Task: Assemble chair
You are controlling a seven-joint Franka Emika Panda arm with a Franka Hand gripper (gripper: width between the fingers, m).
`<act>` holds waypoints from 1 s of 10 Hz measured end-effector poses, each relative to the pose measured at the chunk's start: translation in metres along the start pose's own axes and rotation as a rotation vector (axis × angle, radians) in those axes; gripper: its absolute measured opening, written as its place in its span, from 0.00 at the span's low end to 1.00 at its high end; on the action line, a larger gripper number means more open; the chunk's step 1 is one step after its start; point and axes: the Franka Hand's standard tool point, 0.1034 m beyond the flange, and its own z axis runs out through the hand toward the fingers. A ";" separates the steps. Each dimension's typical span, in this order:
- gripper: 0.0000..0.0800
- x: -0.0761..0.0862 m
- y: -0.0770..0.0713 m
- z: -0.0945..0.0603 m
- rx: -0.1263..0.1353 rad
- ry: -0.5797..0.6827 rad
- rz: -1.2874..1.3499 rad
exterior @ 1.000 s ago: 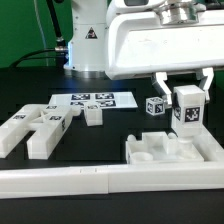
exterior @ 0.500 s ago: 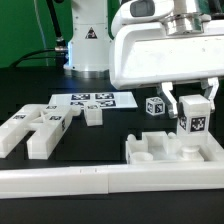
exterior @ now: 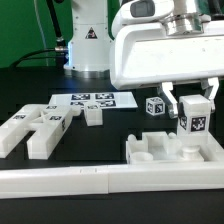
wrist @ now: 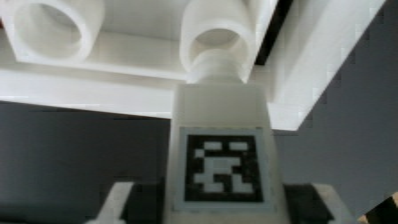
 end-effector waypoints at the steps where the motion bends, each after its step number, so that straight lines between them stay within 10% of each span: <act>1: 0.36 0.001 0.000 -0.002 0.000 0.001 0.000; 10: 0.36 -0.012 -0.002 0.003 0.001 -0.019 -0.004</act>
Offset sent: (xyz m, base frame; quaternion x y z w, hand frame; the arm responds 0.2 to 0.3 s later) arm -0.0125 -0.0035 0.0035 0.0008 -0.0144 -0.0067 0.9999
